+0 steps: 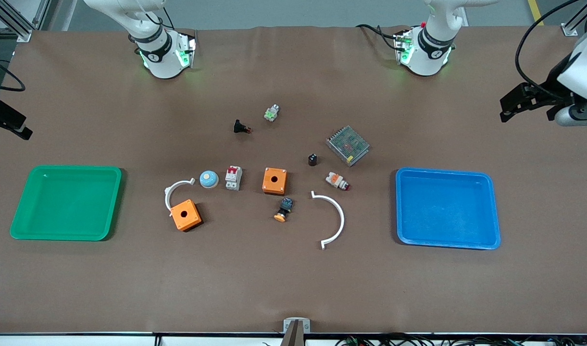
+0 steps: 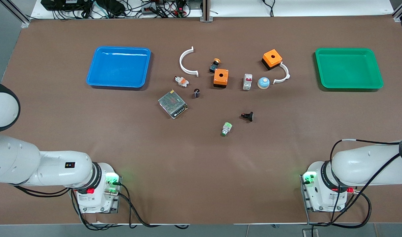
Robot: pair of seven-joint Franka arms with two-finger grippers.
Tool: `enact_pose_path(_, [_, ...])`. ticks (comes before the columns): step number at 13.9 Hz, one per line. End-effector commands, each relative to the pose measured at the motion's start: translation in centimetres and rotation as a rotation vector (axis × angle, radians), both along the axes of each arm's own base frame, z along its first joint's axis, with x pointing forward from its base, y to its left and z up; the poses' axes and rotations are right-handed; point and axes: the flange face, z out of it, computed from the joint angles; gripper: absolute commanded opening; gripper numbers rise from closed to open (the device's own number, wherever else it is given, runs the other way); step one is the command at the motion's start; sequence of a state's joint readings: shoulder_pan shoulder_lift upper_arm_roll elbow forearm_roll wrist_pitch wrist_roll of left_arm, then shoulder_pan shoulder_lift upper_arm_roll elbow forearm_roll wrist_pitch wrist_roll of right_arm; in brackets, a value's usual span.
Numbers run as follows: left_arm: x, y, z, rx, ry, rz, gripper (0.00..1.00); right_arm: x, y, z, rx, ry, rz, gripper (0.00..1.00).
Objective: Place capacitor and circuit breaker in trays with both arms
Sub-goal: 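Reach the left gripper toward the small black capacitor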
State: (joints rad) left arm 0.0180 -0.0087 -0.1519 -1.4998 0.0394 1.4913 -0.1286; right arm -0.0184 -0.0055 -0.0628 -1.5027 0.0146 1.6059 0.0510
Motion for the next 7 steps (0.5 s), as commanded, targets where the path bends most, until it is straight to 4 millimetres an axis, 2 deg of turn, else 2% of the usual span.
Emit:
enact_pose_path(1, [-0.4, 0.6, 1.0, 0.012, 0.0, 0.023, 1.0, 0.2, -0.3, 0.5, -0.009, -0.006, 0.0, 1.0])
enact_pose_path(5, [-0.1, 0.7, 1.2, 0.012, -0.007, 0.02, 1.0, 0.2, -0.4, 0.5, -0.012, -0.005, -0.001, 1.0])
enact_pose_path(7, [1.0, -0.2, -0.8, 0.004, 0.029, 0.009, 1.0, 0.2, -0.3, 0.5, -0.01, -0.006, 0.001, 1.0])
